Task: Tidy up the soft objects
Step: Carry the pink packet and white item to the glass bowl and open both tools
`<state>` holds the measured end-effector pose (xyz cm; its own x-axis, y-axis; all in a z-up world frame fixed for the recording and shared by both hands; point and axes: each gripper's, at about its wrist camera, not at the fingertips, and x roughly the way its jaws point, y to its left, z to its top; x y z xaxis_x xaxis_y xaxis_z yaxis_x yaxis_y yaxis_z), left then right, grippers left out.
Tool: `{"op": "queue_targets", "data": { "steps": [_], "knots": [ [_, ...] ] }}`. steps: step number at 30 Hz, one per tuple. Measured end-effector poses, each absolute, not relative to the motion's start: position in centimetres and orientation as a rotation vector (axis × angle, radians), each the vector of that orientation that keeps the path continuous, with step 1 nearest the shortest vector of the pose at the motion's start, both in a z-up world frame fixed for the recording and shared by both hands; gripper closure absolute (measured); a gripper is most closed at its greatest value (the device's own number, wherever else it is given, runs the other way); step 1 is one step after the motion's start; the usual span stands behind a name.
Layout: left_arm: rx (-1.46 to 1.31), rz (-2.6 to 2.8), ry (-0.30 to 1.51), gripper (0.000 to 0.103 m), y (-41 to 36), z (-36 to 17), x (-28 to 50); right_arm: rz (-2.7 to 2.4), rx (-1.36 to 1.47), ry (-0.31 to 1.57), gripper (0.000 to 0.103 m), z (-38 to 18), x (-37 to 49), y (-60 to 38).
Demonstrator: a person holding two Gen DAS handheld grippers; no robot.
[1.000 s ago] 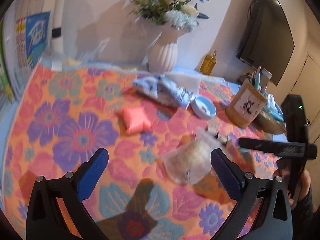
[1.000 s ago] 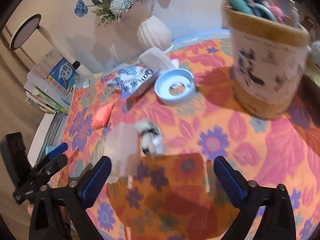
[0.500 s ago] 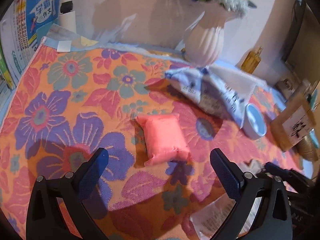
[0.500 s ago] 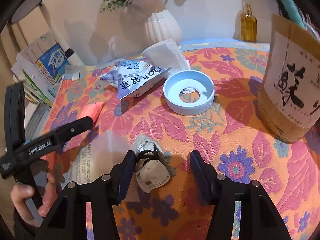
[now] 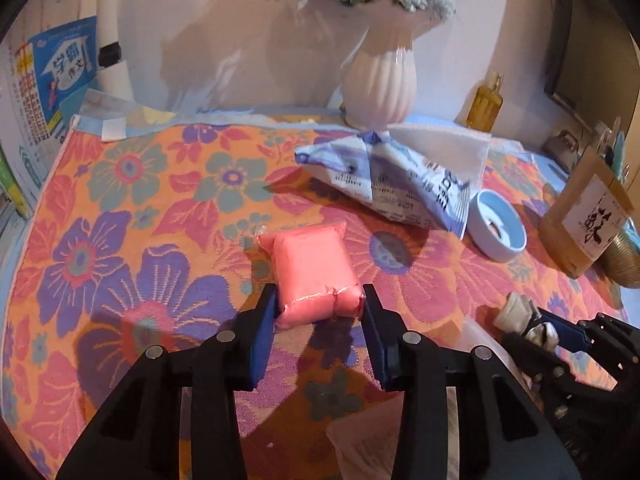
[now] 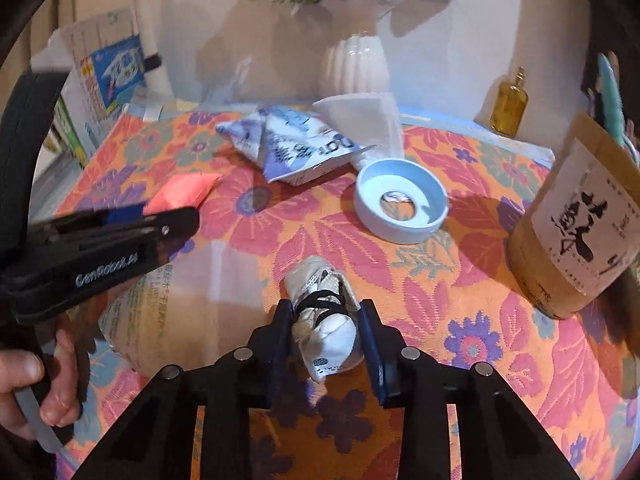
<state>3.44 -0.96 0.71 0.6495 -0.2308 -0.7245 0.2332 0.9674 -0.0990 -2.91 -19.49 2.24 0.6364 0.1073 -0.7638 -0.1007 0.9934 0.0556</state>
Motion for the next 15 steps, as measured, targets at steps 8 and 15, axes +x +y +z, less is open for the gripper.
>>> {"op": "queue_targets", "data": {
  "steps": [8, 15],
  "knots": [
    [-0.075, -0.320, 0.747, 0.066, 0.3, 1.8, 2.1, 0.190, 0.008, 0.725, 0.071, 4.3, -5.4, -18.8],
    [-0.001, -0.384, 0.723, 0.066, -2.8, 4.4, -2.0, 0.195, 0.081, 0.691, 0.074, 5.6, -9.2, -20.0]
  ]
}}
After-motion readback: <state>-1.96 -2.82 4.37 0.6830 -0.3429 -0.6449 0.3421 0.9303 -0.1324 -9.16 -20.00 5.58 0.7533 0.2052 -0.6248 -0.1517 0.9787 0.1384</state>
